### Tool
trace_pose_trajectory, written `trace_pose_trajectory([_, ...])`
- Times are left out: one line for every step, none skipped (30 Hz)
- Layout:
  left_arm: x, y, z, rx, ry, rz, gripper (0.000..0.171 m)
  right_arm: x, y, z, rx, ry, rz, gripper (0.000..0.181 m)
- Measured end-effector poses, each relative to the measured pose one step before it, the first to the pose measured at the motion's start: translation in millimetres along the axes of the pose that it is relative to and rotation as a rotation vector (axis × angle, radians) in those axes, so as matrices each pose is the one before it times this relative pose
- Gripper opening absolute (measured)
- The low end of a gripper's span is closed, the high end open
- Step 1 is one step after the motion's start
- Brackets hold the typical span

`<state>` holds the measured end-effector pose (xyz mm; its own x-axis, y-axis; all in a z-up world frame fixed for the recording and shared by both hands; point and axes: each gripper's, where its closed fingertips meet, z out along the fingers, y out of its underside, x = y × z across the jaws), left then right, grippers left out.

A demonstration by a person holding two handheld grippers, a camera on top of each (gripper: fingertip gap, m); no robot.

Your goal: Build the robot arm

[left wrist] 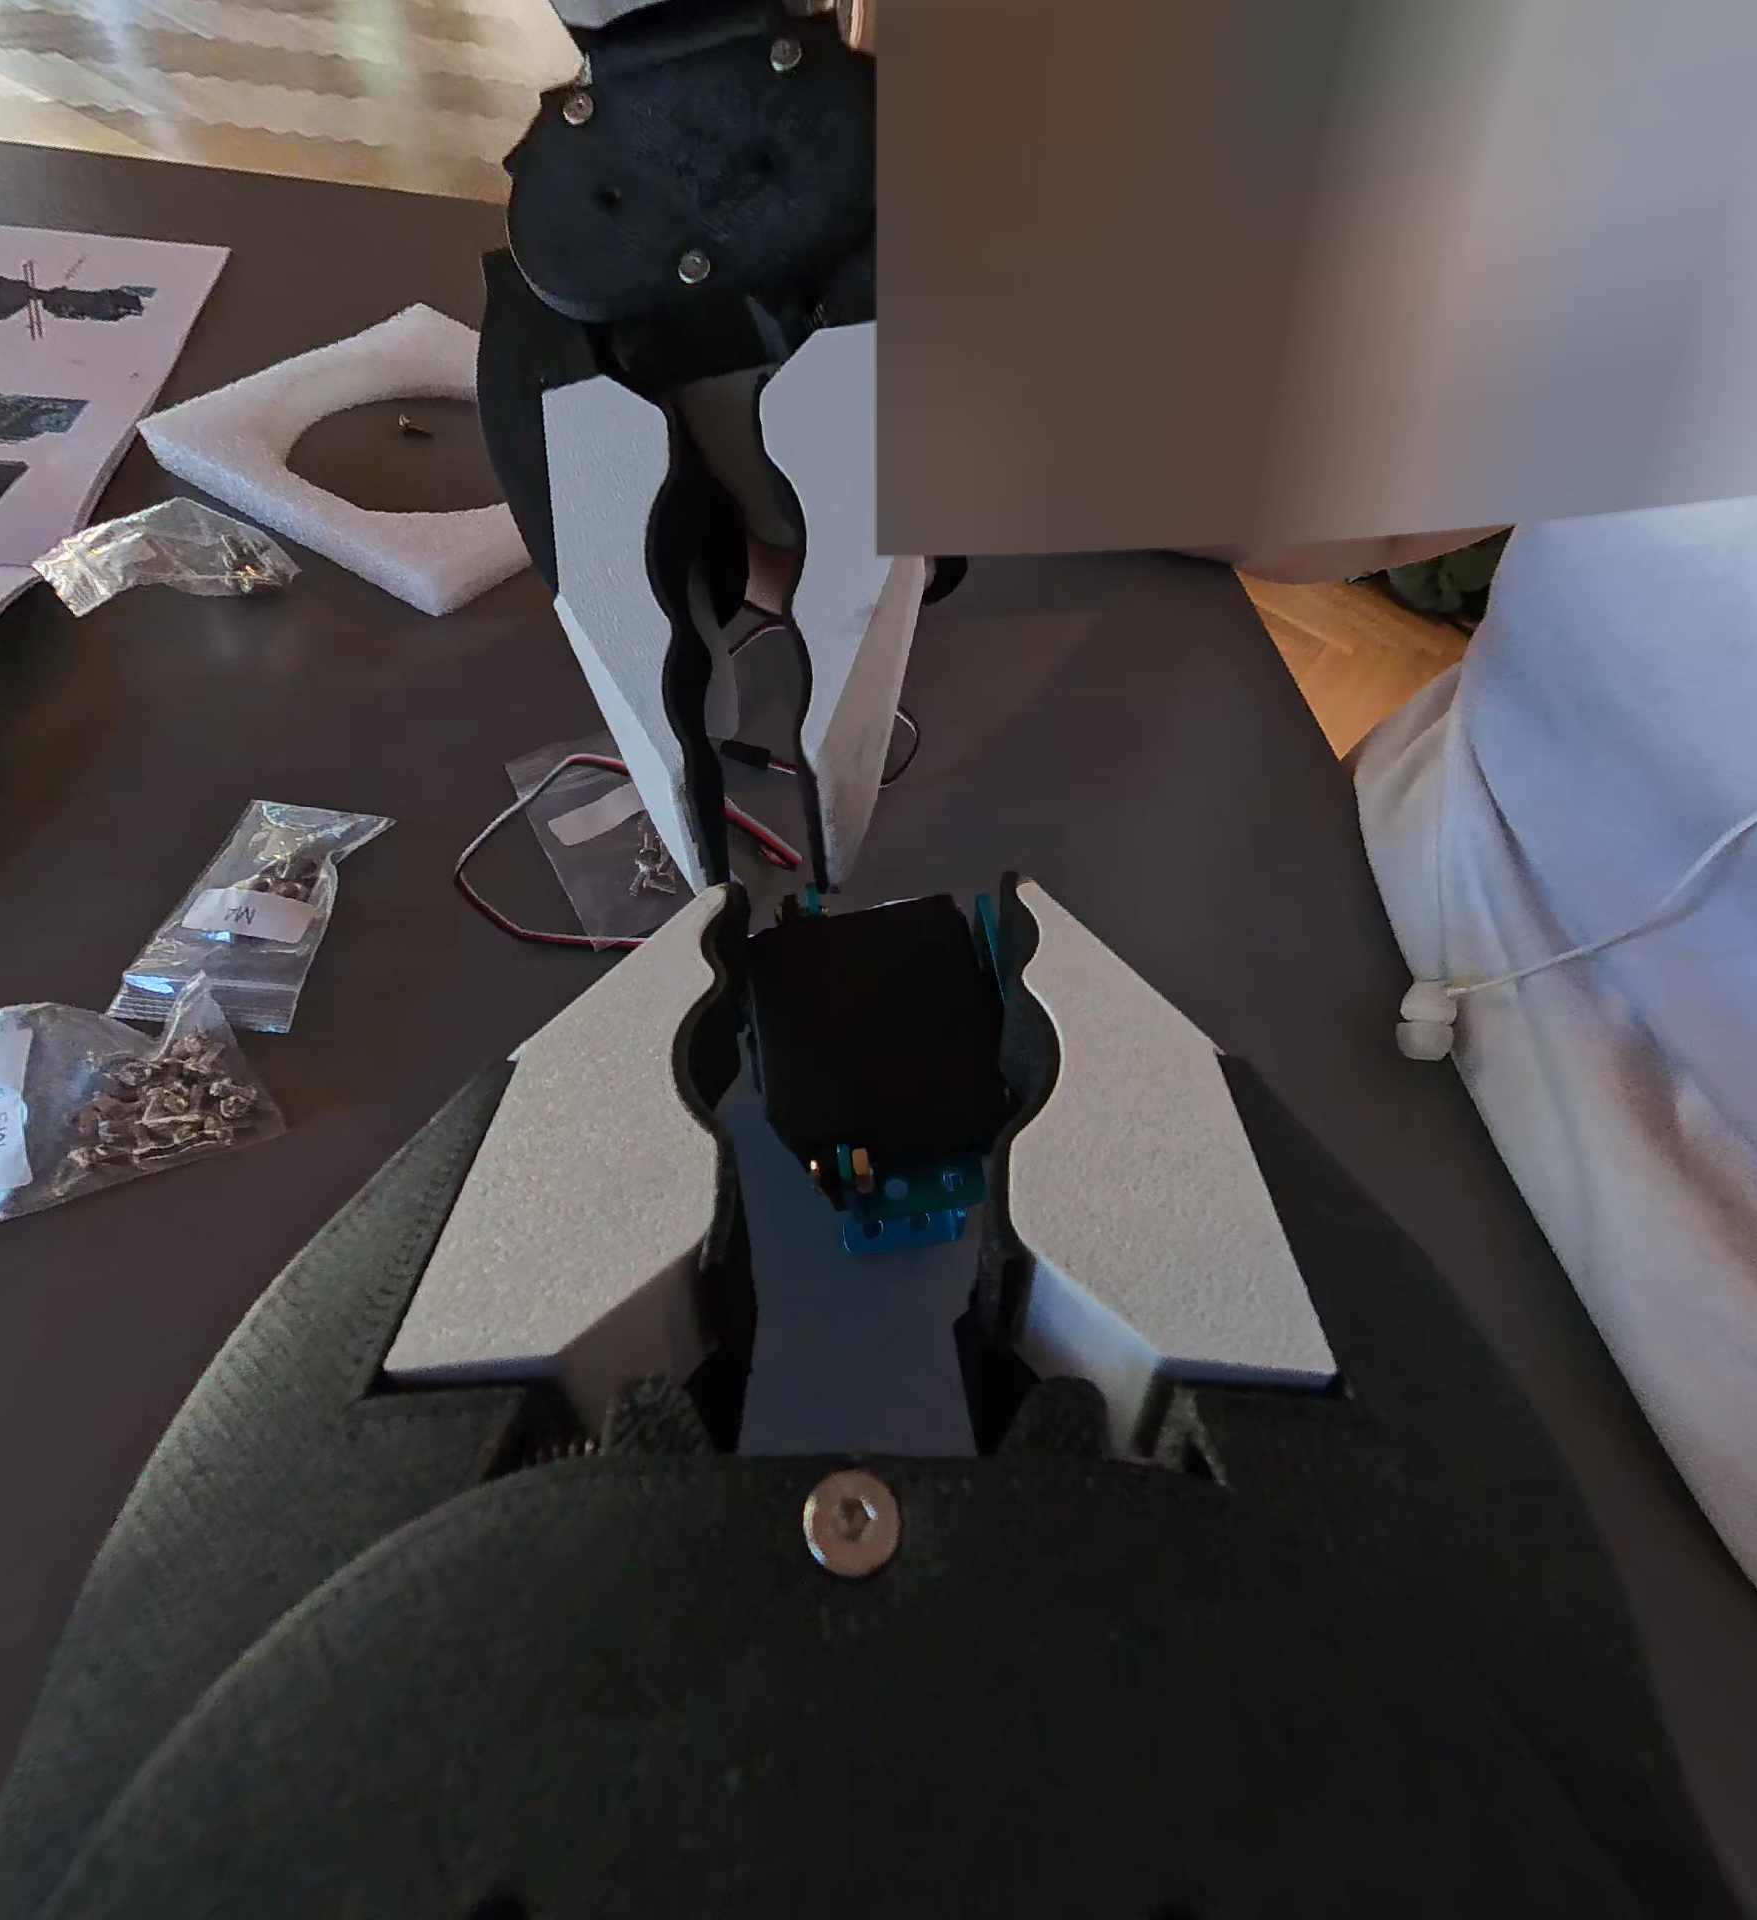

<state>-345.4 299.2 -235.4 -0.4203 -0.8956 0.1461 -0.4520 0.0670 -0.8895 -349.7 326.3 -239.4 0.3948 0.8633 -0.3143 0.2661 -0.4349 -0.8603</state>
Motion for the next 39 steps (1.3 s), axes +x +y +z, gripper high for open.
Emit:
trace_pose_trajectory([0.01,-0.01,0.0,0.00179,0.001,-0.0018,0.049,0.02,0.31,0.19,0.0039,-0.0035,-0.0073,0.018])
trace_pose_trajectory([0.0,-0.09,0.05,0.0014,0.0008,-0.0012,0.049,-0.12,0.74,-0.07,-0.0003,-0.0053,0.0012,0.018])
trace_pose_trajectory([0.0,-0.05,-0.03,0.00065,-0.0003,0.0,0.049,-0.11,0.56,-0.05,0.0005,-0.0059,0.0029,0.018])
trace_pose_trajectory([-0.01,0.09,-0.05,-0.00067,-0.0005,-0.0009,0.049,0.12,0.65,0.14,0.0017,-0.0051,0.0025,0.018])
trace_pose_trajectory([0.07,0.0,-0.02,-0.00197,-0.0002,-0.0009,0.049,-0.15,1.09,0.29,-0.0027,-0.0053,0.0046,0.018])
trace_pose_trajectory([0.03,0.1,-0.09,-0.00239,-0.0007,0.0006,0.049,-0.28,1.25,0.42,-0.0046,-0.0043,0.0033,0.018])
trace_pose_trajectory([0.02,0.09,0.05,-0.00272,-0.0016,0.0008,0.049,-0.2,1.3,0.79,-0.0043,-0.0039,0.0026,0.017])
trace_pose_trajectory([0.12,0.12,-0.12,-0.00299,-0.0018,0.0017,0.049,-0.4,0.53,0.93,0.0007,-0.004,0.0024,0.017])
trace_pose_trajectory([0.2,0.11,-0.08,-0.003,-0.0011,0.0032,0.049,-0.64,0.13,1.13,0.0036,-0.0051,0.0036,0.017])
trace_pose_trajectory([0.36,0.16,-0.17,-0.00202,-0.0001,0.0027,0.049,-0.74,0.1,1.21,0.0029,-0.0065,0.0045,0.017])
trace_pose_trajectory([0.12,0.07,-0.04,-0.00121,-0.0006,0.0,0.049,-0.86,0.41,1.14,0.0009,-0.0073,0.0028,0.016])
trace_pose_trajectory([0.06,0.09,-0.04,-0.00063,-0.0002,-0.0012,0.049,-0.65,0.96,1.01,-0.0043,-0.0043,0.0006,0.016])
trace_pose_trajectory([0.06,0.06,-0.02,-0.00072,0.0008,-0.0012,0.049,0.02,0.58,0.56,-0.0046,0.0009,-0.0019,0.017])
trace_pose_trajectory([0.06,0.04,-0.2,-0.00053,0.0006,-0.0002,0.049,0.07,-0.43,0.21,0.002,0.0023,-0.0045,0.017])
trace_pose_trajectory([0.12,-0.11,-0.08,0.00123,0.0013,-0.001,0.049,-0.08,-0.53,-0.05,0.0038,0.0012,-0.0036,0.016])
trace_pose_trajectory([0.2,-0.13,-0.1,0.00216,0.0026,-0.0035,0.05,-0.01,0.1,0.03,-0.0001,-0.0004,-0.0001,0.016])
trace_pose_trajectory([0.13,-0.39,-0.18,0.00491,0.0046,-0.0079,0.05,0.01,-0.15,-0.15,0.0019,0.0004,0.0008,0.016])
trace_pose_trajectory([0.76,-1.12,-0.29,0.00961,0.0097,-0.0101,0.051,0.02,-0.37,-0.28,0.0025,0.0001,-0.0003,0.016])
trace_pose_trajectory([0.79,-1.65,-0.65,0.01176,0.0098,-0.0099,0.052,-0.52,-0.73,-0.5,0.0048,-0.0022,-0.0027,0.015])
trace_pose_trajectory([-0.02,-2.03,-1.17,0.01279,0.0053,-0.0094,0.054,-0.41,-0.61,-0.4,0.0041,-0.0013,-0.0012,0.015])
trace_pose_trajectory([-0.26,-2.29,-1.86,0.01277,0.003,-0.0086,0.055,0.24,-0.03,-0.06,0.0005,0.0005,0.0016,0.015])
trace_pose_trajectory([-0.66,-2.41,-2.64,0.01111,0.0018,-0.0081,0.054,-0.18,0.34,0.06,-0.0028,-0.0017,0.0013,0.015])
trace_pose_trajectory([-1.27,-2.42,-3.24,0.00917,-0.0004,-0.0097,0.051,-0.42,0.31,0.15,-0.0031,-0.0011,-0.0017,0.015])
trace_pose_trajectory([-3.21,-2.46,-3.88,0.0042,-0.0102,-0.0166,0.045,-0.1,0.24,0.19,-0.0031,0.0012,-0.0039,0.015])
trace_pose_trajectory([-4.66,-2.04,-3.7,-0.00601,-0.017,-0.0233,0.041,-0.17,0.34,0.21,-0.004,0.0014,-0.003,0.015])
trace_pose_trajectory([-3.22,-1.76,-3.15,-0.01423,-0.0072,-0.0229,0.039,-0.21,0.32,0.14,-0.0037,0.0011,-0.0024,0.015])
trace_pose_trajectory([-2.72,-1.18,-2.5,-0.02294,-0.0055,-0.0244,0.037,-0.04,0.72,-0.06,-0.0055,0.0024,-0.0025,0.016])
trace_pose_trajectory([-1.35,-0.58,-1.8,-0.03065,0.0017,-0.0214,0.032,0.1,1.26,-0.19,-0.0099,0.0051,-0.0037,0.016])
trace_pose_trajectory([0.52,-0.15,-1.1,-0.03828,0.0109,-0.0153,0.028,0.43,1.38,-0.51,-0.0115,0.0093,-0.0065,0.016])
trace_pose_trajectory([-0.34,-0.44,-0.45,-0.0395,0.0042,-0.0093,0.024,0.22,0.49,-0.81,-0.0067,0.0105,-0.0085,0.017])
trace_pose_trajectory([-2.11,-0.81,0.29,-0.03713,-0.007,-0.0038,0.017,-0.5,-0.53,-1.13,-0.0025,0.0074,-0.0085,0.017])
trace_pose_trajectory([-0.63,-0.31,0.93,-0.03864,0.0023,0.004,0.012,-0.48,-0.33,-1.17,-0.0037,0.0073,-0.0069,0.018])
trace_pose_trajectory([0.31,0.59,1.88,-0.04163,0.0076,0.0073,0.01,0.06,0.09,-1.02,-0.0066,0.0114,-0.0059,0.018])
trace_pose_trajectory([-2.17,0.9,2.35,-0.04053,-0.0074,0.0059,0.012,0.35,0.52,-0.92,-0.0097,0.0149,-0.0058,0.019])
trace_pose_trajectory([-2.74,1.37,2.93,-0.03868,-0.0098,0.0033,0.015,-0.69,0.68,-0.57,-0.0115,0.0109,-0.0078,0.02])
trace_pose_trajectory([-1.56,2.46,3.2,-0.04217,-0.0021,0.0026,0.017,-1.76,0.74,-0.59,-0.012,0.0077,-0.0119,0.021])
trace_pose_trajectory([-1.25,2.2,3.08,-0.03785,-0.0009,0.0002,0.017,-1.63,0.75,-0.7,-0.0108,0.0107,-0.015,0.021])
trace_pose_trajectory([0.7,1.64,2.76,-0.02902,0.0086,-0.0017,0.017,-1.74,0.14,-0.99,-0.0059,0.011,-0.0143,0.022])
trace_pose_trajectory([1.15,0.95,2.07,-0.02017,0.0107,-0.0038,0.016,-1.81,-0.35,-1.26,-0.0024,0.0091,-0.0101,0.022])
